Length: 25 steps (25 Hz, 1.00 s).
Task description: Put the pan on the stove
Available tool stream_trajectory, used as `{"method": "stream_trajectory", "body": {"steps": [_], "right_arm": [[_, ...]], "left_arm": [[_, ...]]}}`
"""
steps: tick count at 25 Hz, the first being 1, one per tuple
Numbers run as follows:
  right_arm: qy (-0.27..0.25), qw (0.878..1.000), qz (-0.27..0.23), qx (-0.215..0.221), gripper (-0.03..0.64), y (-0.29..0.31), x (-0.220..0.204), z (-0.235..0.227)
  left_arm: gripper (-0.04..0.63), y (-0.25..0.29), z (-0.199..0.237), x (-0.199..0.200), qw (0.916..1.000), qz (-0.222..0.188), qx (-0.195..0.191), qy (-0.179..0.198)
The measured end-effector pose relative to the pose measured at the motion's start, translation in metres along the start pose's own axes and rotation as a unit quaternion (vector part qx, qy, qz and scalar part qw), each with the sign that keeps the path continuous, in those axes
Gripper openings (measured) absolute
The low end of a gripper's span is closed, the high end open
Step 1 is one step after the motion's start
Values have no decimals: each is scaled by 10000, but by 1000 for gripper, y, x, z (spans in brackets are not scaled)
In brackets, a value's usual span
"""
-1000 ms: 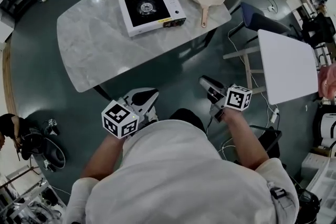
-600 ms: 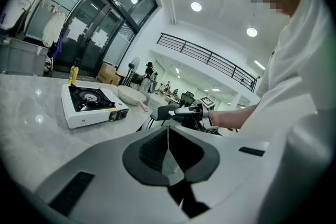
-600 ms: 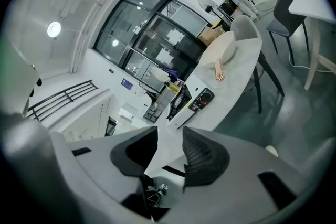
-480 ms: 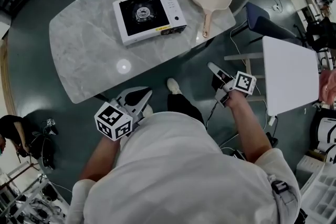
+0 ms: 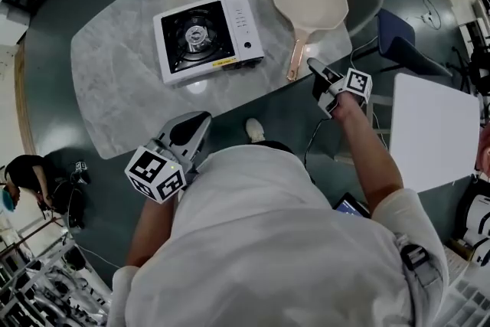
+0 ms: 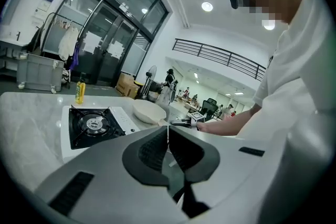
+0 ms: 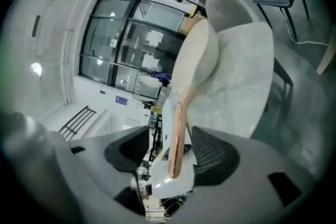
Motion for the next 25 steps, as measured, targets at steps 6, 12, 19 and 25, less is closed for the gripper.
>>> {"method": "stream_trajectory", "body": {"steps": [6, 12, 19, 25], "right_arm": [[313, 9971, 409, 555, 318, 70, 48, -19], [417, 9918, 817, 888, 345, 130, 69, -26], [520, 9848, 1037, 1295, 274, 163, 77, -27], [604, 9831, 1054, 1370, 147, 166, 79, -23]], "left_arm": [[21, 31, -5, 19, 9985, -59, 533, -70], [21, 41, -8, 20, 9941, -48, 1066, -203], [21, 41, -6, 23, 9891, -11, 1443, -286], [21, 39, -6, 23, 9869, -35, 1586, -299]]}}
Point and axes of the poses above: the fingertips, and each gripper's own axes: y forward along the fingers, z to its left, x out of its top, the point moved 9 cm from there along -y, backward along the fingers, and after that the axes turned 9 degrees about -x, right-handed, at the moved point
